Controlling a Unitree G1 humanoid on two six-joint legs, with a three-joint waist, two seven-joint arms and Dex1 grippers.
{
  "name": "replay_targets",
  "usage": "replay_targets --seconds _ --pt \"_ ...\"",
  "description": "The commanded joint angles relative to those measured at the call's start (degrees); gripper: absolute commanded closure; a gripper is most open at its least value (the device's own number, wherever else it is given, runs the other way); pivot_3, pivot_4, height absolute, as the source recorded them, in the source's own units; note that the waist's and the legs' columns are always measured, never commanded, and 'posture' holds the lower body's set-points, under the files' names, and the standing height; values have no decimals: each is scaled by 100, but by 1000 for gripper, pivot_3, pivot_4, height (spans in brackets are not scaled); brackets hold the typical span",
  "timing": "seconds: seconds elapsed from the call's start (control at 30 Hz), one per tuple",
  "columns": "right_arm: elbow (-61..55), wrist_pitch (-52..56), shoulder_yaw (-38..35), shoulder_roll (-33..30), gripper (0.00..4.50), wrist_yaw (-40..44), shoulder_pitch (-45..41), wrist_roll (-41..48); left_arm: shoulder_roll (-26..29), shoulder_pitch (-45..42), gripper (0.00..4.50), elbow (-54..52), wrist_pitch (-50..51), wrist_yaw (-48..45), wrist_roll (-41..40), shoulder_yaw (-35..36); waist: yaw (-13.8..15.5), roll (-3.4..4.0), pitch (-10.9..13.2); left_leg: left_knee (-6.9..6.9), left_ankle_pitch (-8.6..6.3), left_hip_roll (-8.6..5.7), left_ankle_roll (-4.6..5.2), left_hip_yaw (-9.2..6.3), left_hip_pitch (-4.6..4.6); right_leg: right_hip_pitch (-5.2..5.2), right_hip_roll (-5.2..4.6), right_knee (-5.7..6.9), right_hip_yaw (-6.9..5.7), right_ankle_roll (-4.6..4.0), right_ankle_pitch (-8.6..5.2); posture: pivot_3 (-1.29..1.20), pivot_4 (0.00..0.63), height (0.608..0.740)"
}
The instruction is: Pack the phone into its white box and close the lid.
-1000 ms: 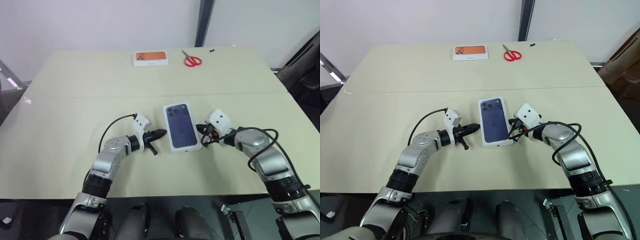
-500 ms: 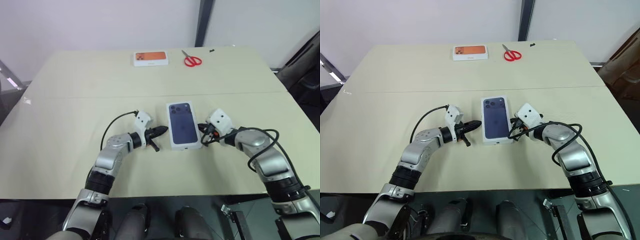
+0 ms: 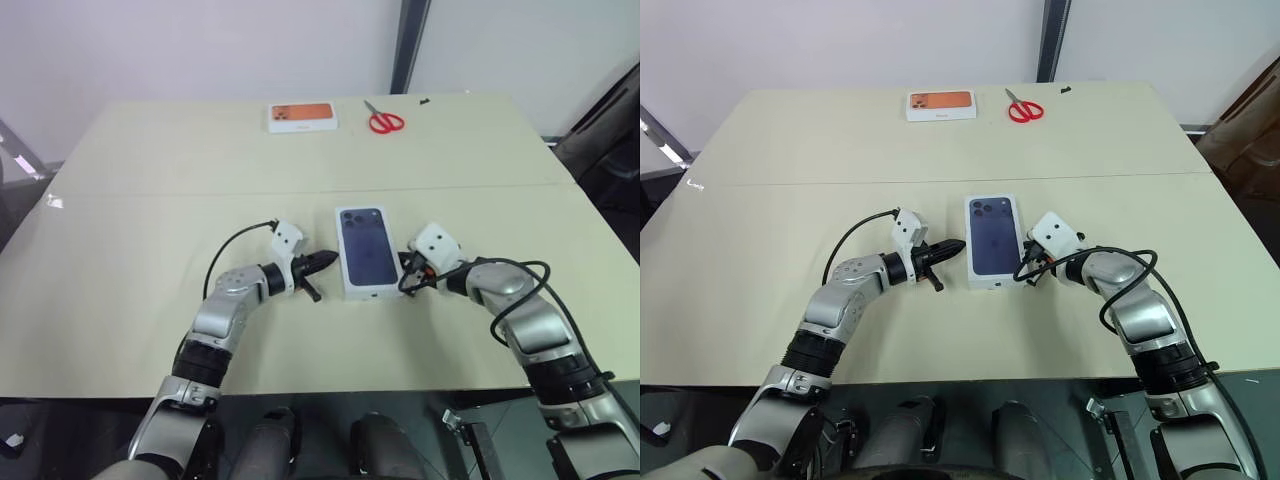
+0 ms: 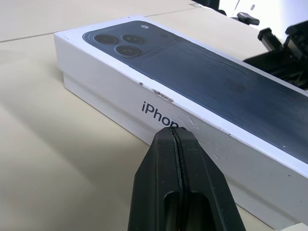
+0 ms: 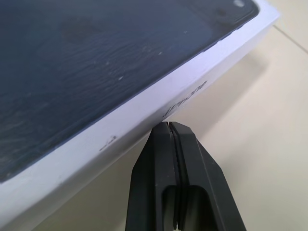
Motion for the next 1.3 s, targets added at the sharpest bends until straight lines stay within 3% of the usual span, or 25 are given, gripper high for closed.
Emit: replay_targets --seconds 0.03,0.57,0.77,0.9,1.03,1.17,1.3 --pt "-252 -89 -18 -69 4472 56 -2 -68 -52 -95 4500 -94 -59 -41 -3 -50 0 0 0 0 0 0 0 0 0 0 0 0 0 0 0 0 150 734" --pt "415 -569 -253 -592 4472 234 -235 -383 299 -58 4500 -295 104 15 -160 313 -6 0 0 1 1 0 -1 1 0 0 1 1 0 0 0 0 150 734" --pt "302 -424 -785 -304 4472 210 -680 245 -30 -556 4500 -221 214 134 -465 536 -10 -1 1 1 1 1 -2 1 0 -1 1 2 0 0 0 0 150 734" --pt "-79 -418 -625 -147 4472 419 -640 404 -403 -1104 4500 118 217 297 -576 646 -1 -3 1 7 1 1 -2 0 -1 3 2 1 -3 1 0 0 150 734" --pt "-666 -268 -267 -200 4472 879 -243 574 -510 -1371 4500 723 -146 298 0 161 -2 -3 0 11 1 0 -2 2 -1 5 2 1 -2 2 0 0 150 734" --pt "-823 -310 264 -588 4472 1181 258 130 -376 -1333 4500 1516 5 306 644 -391 -10 -3 0 13 -1 0 2 2 0 6 4 2 -2 2 0 0 150 734" --pt "-862 -437 413 -721 4472 1143 423 -74 -244 -1172 4500 1612 -137 88 884 -671 -7 -18 -18 11 -10 1 16 0 26 33 4 2 -2 2 -1 0 150 734"
